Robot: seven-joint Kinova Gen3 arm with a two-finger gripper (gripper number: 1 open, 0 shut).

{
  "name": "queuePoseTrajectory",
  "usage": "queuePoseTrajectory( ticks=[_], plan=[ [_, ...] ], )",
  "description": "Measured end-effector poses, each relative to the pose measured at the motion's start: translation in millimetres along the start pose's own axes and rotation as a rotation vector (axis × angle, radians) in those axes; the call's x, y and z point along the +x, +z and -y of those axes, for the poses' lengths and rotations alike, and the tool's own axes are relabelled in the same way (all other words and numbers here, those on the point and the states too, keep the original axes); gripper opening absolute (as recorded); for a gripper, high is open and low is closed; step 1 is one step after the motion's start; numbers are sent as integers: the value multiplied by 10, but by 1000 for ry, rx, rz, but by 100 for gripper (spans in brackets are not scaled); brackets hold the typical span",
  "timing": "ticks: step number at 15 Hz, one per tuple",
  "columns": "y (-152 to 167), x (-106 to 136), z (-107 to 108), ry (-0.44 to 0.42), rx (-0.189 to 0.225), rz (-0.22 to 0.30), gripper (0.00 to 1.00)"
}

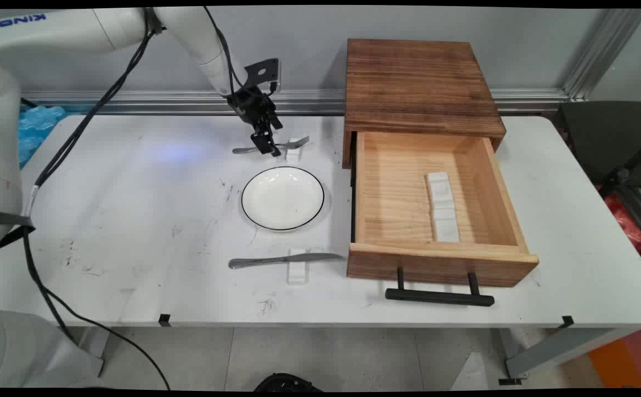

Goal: Pick up the knife from the right of the white plate

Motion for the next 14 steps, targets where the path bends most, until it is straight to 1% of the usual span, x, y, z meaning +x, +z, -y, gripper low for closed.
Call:
queuePoseTrajectory(
  ticks=[3,6,7,10,12,14],
  plan=[
    [-69,34,-5,-8,21,-3,100],
    [-214,109,-72,-38,65,-18,100],
    [-250,132,-99,-44,74,-20,100],
    [-445,245,-318,-78,103,-28,100],
    [-542,313,-455,-93,107,-30,100],
    [-669,383,-652,-113,106,-30,100]
  ],
)
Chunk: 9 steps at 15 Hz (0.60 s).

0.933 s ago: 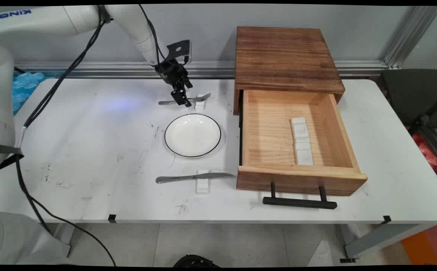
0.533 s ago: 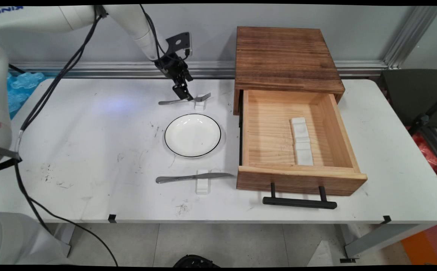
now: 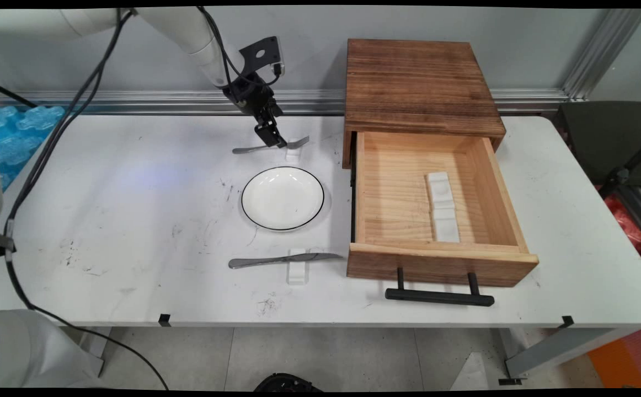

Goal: Pick up the knife from the right of the white plate

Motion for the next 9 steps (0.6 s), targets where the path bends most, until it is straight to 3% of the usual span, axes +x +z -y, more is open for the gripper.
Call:
queuePoseTrajectory(
  ticks=[5,9],
  plan=[
    [-284,39,-395,-32,-19,20,100],
    [-542,-47,-741,-48,-55,89,100]
  ],
)
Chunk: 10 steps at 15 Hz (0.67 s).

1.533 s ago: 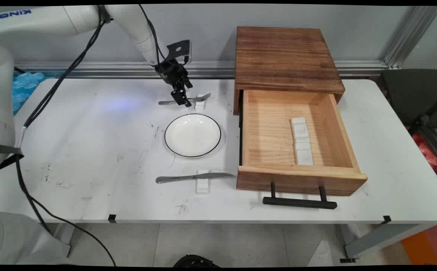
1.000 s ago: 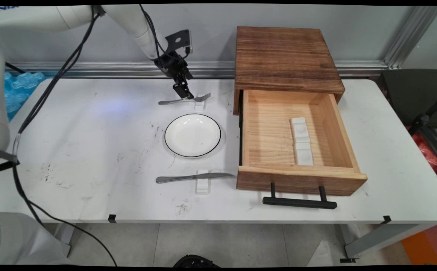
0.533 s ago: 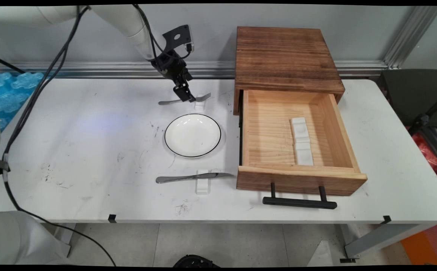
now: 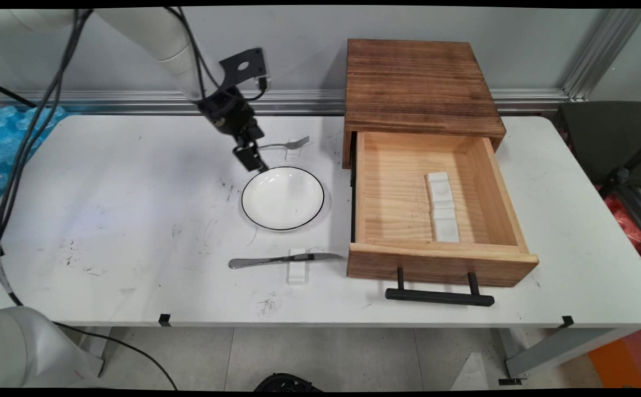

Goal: Pick up the knife from the right of the white plate

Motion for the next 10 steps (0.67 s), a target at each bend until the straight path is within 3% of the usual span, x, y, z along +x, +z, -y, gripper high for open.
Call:
queuePoseTrajectory(
  ticks=[10],
  plan=[
    [-356,-380,-577,24,-81,131,100]
  ],
)
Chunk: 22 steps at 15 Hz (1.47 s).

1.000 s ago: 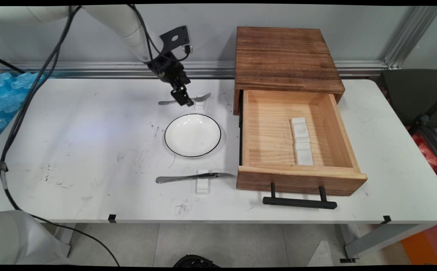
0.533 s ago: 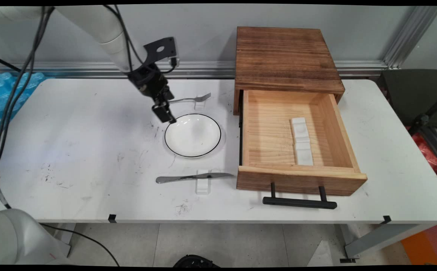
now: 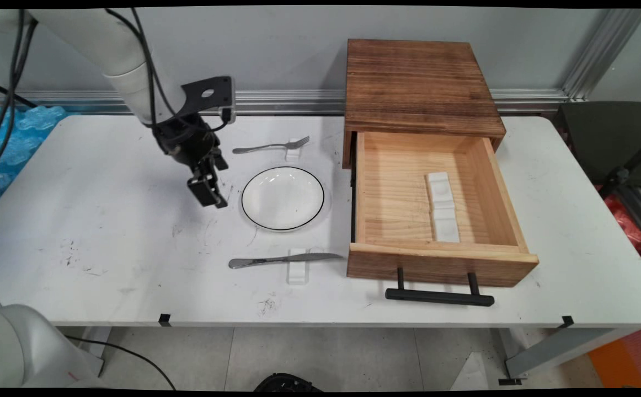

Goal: Pick up the knife from the right of the white plate

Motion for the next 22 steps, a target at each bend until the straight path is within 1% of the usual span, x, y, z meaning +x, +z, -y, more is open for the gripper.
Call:
queuePoseTrajectory(
  ticks=[7,10,15,18,22],
  plan=[
    [-74,-179,-222,11,-44,47,100],
    [-90,-172,-308,16,-62,50,100],
    [-76,7,-486,20,-91,18,100],
    [-46,121,-644,10,-112,-9,100],
    [26,216,-799,-6,-121,-45,100]
  ],
)
